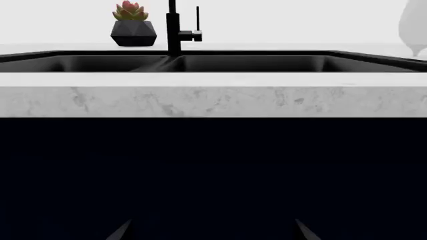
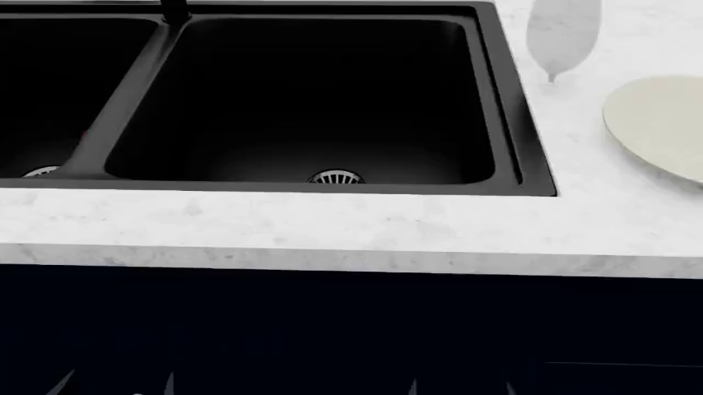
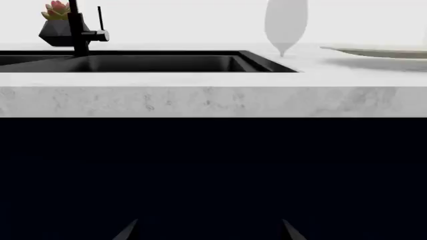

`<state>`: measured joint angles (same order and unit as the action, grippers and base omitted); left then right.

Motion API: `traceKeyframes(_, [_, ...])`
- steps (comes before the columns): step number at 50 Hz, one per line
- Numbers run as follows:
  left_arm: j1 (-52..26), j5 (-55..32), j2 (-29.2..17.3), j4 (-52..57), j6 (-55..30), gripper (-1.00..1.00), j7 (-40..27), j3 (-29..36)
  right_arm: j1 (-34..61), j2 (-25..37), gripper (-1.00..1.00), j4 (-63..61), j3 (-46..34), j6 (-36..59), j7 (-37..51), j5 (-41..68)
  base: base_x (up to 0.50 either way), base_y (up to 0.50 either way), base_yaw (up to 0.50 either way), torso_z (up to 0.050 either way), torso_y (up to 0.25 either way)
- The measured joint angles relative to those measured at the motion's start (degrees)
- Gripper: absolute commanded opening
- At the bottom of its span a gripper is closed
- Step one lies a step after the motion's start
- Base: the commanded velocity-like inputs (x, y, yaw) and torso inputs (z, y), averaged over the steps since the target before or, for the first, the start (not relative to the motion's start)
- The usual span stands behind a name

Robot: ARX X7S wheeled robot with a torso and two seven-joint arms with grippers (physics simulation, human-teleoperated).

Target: Pick the chili pepper from the sink and place it on the plate located on the counter

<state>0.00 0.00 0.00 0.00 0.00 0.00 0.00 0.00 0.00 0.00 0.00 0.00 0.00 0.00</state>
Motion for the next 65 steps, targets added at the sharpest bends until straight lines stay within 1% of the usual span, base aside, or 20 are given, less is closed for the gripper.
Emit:
traceKeyframes(1, [0.7, 0.8, -0.8, 0.9, -0.8, 1.00, -0.8, 0.8, 0.7, 0.7, 1.00, -0.7, 0.7, 0.8, -0.5, -0.8, 0.00, 0.00, 0.00, 0.000, 0.000])
traceKeyframes(8, [0.9, 0.0, -1.0, 0.8, -0.3, 1.00, -1.7, 0.9, 0.5, 1.2, 1.00, -0.7, -0.5, 1.0, -0.6, 1.2, 0.00, 0.00, 0.00, 0.000, 0.000])
traceKeyframes(14, [0.9, -0.2, -1.7, 3.8, -1.9, 1.00, -3.2, 1.5, 0.9, 2.1, 1.00, -2.9, -2.2, 4.0, -0.5, 2.1, 0.00, 0.00, 0.00, 0.000, 0.000])
traceKeyframes(21, [0.1, 0.7, -3.1, 11.7, -8.2, 1.00, -4.6, 2.5, 2.8, 3.4, 1.00, -10.6, -3.5, 12.1, 0.3, 2.7, 0.00, 0.00, 0.00, 0.000, 0.000])
traceKeyframes(30, [-3.4, 1.9, -4.9, 22.8, -19.9, 1.00, -5.2, 3.7, 8.3, 5.2, 1.00, -21.6, -4.2, 25.4, 0.9, 3.8, 0.00, 0.00, 0.00, 0.000, 0.000])
traceKeyframes(37, [-15.4, 2.4, -6.4, 34.6, -38.5, 1.00, -3.3, 5.6, 19.9, 6.8, 1.00, -32.0, -4.2, 42.7, 1.0, 5.4, 0.00, 0.00, 0.00, 0.000, 0.000])
traceKeyframes(43, [-23.4, 2.5, -7.1, 39.9, -49.1, 1.00, -2.4, 6.8, 26.7, 7.6, 1.00, -37.3, -3.6, 52.7, 0.8, 6.7, 0.00, 0.00, 0.00, 0.000, 0.000])
traceKeyframes(54, [-33.9, 2.2, -7.8, 42.5, -59.4, 1.00, -1.3, 7.5, 35.6, 8.7, 1.00, -40.8, -3.5, 62.8, 0.6, 8.1, 0.00, 0.00, 0.00, 0.000, 0.000])
traceKeyframes(65, [-40.0, 1.7, -8.3, 43.2, -65.4, 1.00, -0.5, 7.7, 40.4, 9.6, 1.00, -40.9, -3.3, 66.3, -0.4, 9.5, 0.00, 0.00, 0.00, 0.000, 0.000])
